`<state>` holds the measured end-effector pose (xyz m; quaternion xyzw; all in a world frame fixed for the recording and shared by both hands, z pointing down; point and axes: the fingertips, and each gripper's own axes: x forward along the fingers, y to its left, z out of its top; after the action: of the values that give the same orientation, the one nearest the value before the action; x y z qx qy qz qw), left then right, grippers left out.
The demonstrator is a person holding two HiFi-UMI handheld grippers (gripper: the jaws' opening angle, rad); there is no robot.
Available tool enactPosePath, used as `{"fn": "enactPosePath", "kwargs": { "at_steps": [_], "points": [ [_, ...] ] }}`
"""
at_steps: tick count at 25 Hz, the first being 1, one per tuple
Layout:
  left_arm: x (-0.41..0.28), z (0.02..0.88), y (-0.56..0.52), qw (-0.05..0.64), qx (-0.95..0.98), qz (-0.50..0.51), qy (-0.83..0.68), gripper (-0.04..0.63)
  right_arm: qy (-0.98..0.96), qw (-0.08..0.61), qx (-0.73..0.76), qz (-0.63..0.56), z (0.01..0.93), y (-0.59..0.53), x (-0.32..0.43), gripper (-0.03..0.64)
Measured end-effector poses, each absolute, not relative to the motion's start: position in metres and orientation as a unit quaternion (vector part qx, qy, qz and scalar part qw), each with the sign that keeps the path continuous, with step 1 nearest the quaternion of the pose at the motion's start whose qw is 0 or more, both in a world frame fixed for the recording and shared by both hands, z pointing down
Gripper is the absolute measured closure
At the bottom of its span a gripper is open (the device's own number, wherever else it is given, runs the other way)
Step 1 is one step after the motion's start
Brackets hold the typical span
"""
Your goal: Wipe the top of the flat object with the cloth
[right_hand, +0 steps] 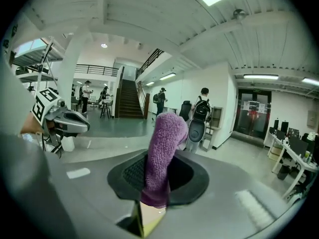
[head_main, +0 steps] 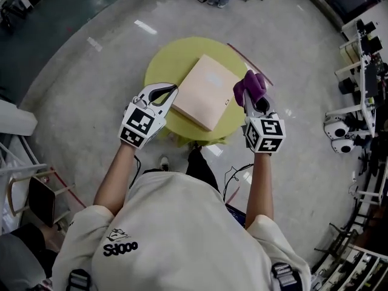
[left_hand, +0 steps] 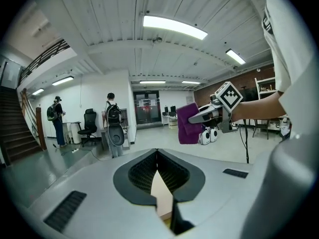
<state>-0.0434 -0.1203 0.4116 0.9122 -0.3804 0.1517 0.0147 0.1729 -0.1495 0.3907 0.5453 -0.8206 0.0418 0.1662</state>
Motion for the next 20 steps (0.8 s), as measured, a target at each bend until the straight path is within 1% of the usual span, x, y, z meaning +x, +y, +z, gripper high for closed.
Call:
{"fn": "enactPosePath", "kwargs": {
  "at_steps": [5,9,16,20],
  "points": [
    [-0.047,0.422,-0.146,0.041,0.899,0.139,-0.414,0.589,-0.841,0.202,0.496,0.072,0.435,-0.209,0.164,0.545],
    [-0.052,0.436,-0.17,0.057,0.88,0.148,-0.448,0.589,-0.853,0.227,0.459,0.095,0.477,-0.261,0.156,0.545],
    [-0.059,0.46,-0.195,0.095,0.846,0.162,-0.5,0.589,-0.863,0.242,0.405,0.182,0.55,-0.335,0.139,0.545],
    [-0.064,0.471,-0.204,0.113,0.825,0.167,-0.528,0.589,-0.874,0.256,0.371,0.185,0.583,-0.371,0.12,0.545]
  ]
}}
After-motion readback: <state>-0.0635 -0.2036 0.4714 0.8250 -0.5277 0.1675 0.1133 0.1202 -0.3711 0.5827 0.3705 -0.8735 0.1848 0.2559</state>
